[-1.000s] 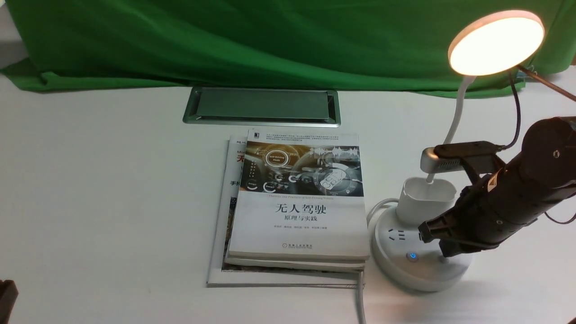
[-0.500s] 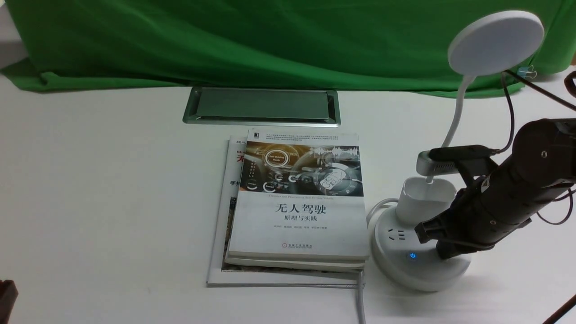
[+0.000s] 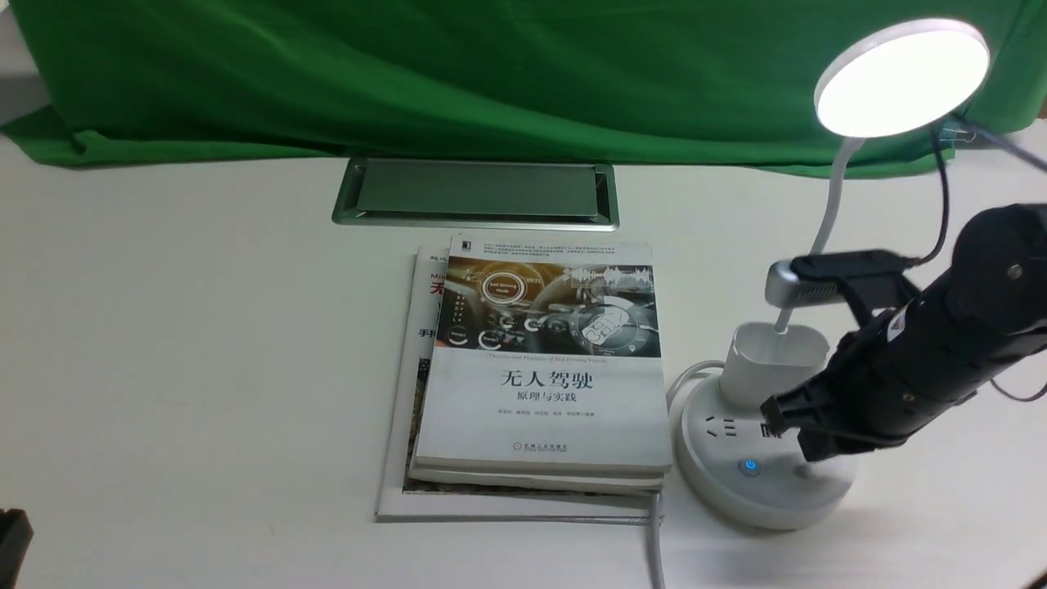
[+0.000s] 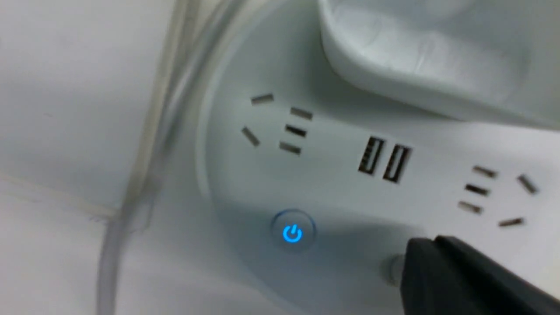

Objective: Turn off the desk lamp on the white desktop by hand.
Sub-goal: 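Press the power button on the lamp base to turn the lamp off with the right gripper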

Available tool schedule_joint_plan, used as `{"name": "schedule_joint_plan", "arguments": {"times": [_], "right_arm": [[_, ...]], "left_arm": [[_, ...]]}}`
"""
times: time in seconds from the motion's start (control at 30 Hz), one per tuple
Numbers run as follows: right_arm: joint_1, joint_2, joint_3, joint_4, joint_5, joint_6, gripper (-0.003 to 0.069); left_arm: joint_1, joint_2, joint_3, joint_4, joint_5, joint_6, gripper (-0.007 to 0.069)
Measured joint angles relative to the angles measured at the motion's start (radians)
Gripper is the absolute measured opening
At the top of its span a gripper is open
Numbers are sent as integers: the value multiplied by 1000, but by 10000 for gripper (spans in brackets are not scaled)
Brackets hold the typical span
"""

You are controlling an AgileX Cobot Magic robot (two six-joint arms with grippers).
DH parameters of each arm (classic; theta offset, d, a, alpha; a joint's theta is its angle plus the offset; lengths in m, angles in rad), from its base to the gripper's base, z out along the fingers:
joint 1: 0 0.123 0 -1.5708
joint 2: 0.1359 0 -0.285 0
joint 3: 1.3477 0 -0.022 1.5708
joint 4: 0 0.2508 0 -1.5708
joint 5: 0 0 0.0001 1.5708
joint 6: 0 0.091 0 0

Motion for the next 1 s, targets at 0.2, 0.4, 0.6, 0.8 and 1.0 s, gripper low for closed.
{"name": "schedule_joint_plan", "arguments": {"times": [0.2,0.4,0.6,0.8,1.0], "right_arm": [[-1,56,-15,1,-21,-1,36],[-1,41,-13,3,-25,-3,37],[-1,-41,-4,0,-13,-3,36],[-1,-68,-3,0,-1,-4,36],[-1,-20,-3,0,4,-4,36]], "left_arm": [[0,0,0,0,0,0,20],[0,0,0,0,0,0,20],[0,0,0,0,0,0,20],[0,0,0,0,0,0,20],[0,0,0,0,0,-1,20]]}}
